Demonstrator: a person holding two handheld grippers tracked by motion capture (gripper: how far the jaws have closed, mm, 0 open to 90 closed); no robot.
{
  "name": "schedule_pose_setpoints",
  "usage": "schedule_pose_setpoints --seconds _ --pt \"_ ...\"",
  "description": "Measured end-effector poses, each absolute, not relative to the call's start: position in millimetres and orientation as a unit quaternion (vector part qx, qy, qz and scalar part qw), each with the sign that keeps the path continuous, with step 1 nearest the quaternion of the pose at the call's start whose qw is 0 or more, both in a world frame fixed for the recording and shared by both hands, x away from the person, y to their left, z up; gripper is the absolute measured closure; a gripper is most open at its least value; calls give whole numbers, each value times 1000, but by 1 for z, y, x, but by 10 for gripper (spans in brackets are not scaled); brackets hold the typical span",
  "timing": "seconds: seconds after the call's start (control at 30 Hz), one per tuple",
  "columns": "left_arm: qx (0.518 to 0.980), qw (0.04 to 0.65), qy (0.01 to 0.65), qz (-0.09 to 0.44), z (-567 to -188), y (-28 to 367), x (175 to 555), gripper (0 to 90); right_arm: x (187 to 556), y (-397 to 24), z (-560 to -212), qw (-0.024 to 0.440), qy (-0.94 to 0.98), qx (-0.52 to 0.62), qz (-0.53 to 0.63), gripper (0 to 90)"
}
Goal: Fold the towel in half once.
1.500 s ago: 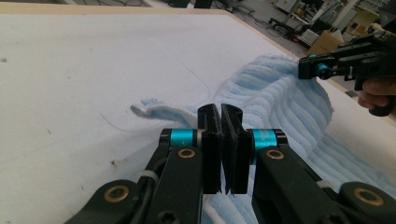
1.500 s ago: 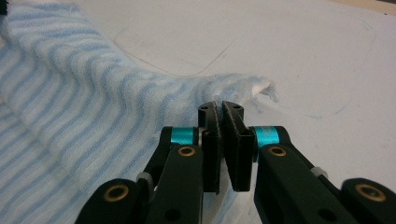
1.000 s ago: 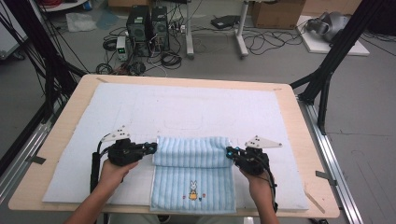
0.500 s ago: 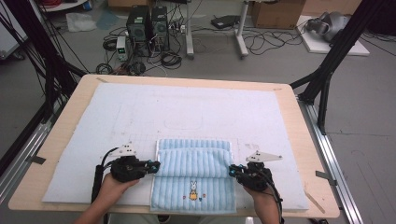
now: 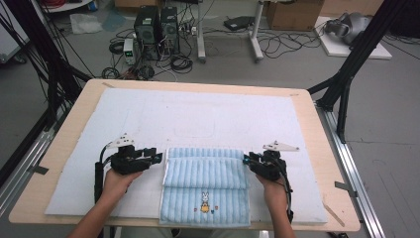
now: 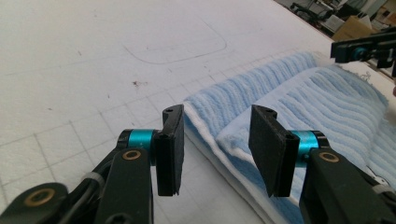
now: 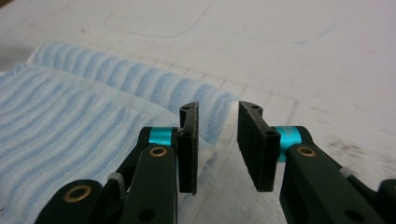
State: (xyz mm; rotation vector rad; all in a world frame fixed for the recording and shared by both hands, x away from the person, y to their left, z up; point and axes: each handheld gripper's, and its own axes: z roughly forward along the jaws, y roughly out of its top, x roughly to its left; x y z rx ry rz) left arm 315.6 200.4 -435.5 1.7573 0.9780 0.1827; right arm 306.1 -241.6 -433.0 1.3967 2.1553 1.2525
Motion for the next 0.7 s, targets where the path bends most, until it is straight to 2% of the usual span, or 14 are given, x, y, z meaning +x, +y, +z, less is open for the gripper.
schedule_pose_setpoints --seconds 0.1,0.17,0.2,0.3,0.47,0.57,0.6,0.7 --pt "736 532 411 79 -434 200 318 560 309 -229 -438 132 776 457 414 651" --pt "737 530 411 80 -435 199 319 560 311 -227 -441 106 787 450 409 651" --pt "738 529 411 81 -435 198 319 561 310 -226 -442 95 790 447 408 665" --pt "741 527 409 83 -435 197 321 565 307 -227 -443 71 807 424 405 792" --pt "740 530 407 82 -434 196 321 575 292 -232 -438 70 828 384 404 816" --pt "739 531 406 81 -435 196 322 581 286 -236 -435 45 836 371 402 792" --pt "738 531 407 82 -435 196 322 581 285 -237 -434 48 834 372 404 747" --pt "738 527 414 79 -436 195 326 578 289 -247 -429 61 800 403 439 708"
